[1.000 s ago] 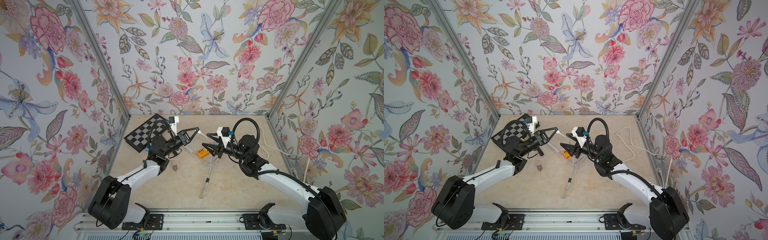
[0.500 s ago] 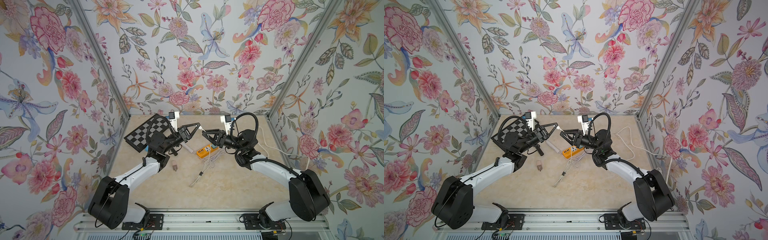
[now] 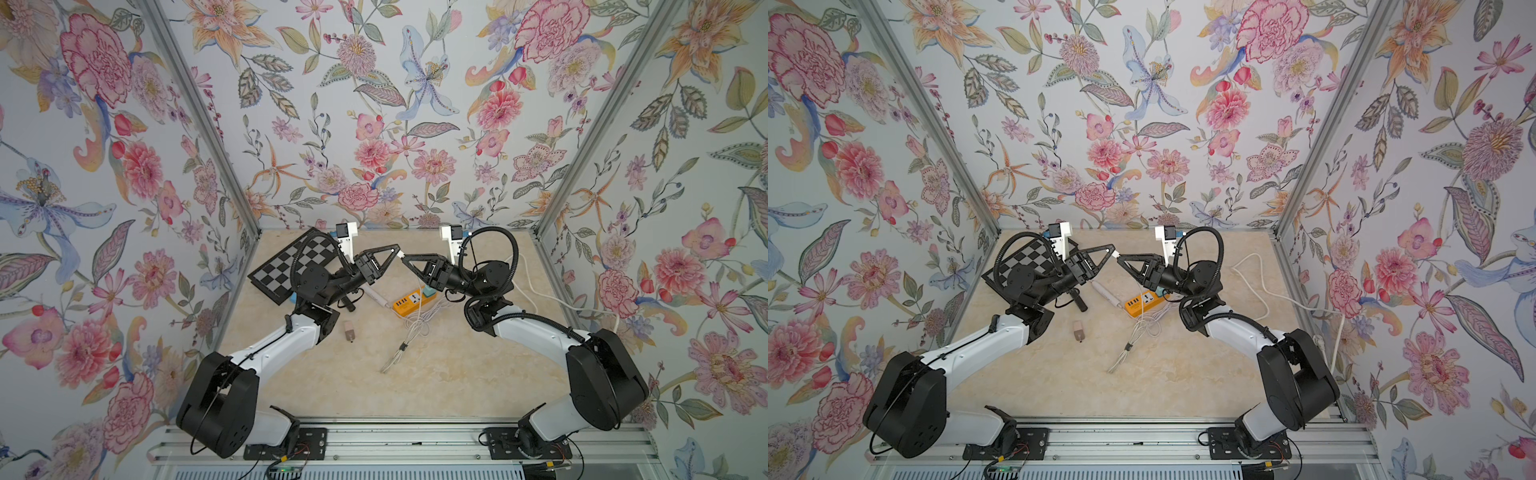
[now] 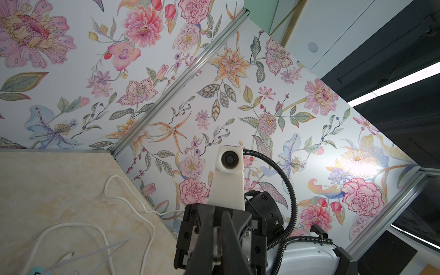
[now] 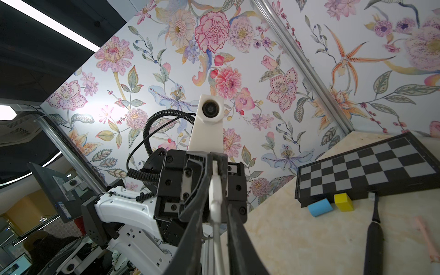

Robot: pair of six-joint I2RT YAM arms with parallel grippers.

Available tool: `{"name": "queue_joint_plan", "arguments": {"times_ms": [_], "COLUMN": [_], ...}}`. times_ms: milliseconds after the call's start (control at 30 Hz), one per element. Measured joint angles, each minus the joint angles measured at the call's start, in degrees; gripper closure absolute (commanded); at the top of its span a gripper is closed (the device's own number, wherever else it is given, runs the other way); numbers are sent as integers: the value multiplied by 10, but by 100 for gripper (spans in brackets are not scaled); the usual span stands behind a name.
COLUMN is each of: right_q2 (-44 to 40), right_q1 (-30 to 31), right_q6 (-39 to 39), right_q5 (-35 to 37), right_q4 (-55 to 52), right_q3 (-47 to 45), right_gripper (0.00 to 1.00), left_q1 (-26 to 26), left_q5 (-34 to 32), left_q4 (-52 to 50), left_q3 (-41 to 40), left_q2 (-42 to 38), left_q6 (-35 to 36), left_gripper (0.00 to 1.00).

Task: Charge the electric toothbrush
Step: Pick up the charging cable from the center of the board.

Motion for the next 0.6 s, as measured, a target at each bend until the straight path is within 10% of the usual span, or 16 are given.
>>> {"name": "queue_joint_plan", "arguments": {"times_ms": [400,500,600], "right_q2": [10,10,2], "right_q1": [0,-1,-5], "right_q6": [21,17,-7], "right_q5": [2,2,2], "right_q4": [21,16,-10], "right_q3": [11,11,7], "right_gripper": [100,100,100], "left_q1": [-8,-8,-9], "left_q5": [0,-7,-44], "left_q4": [7,-17,-140], "left_q3": [0,2,18], "left_q2": [3,-2,-30], "left_q6": [9,32,110], "left_gripper": [99,67,57]}}
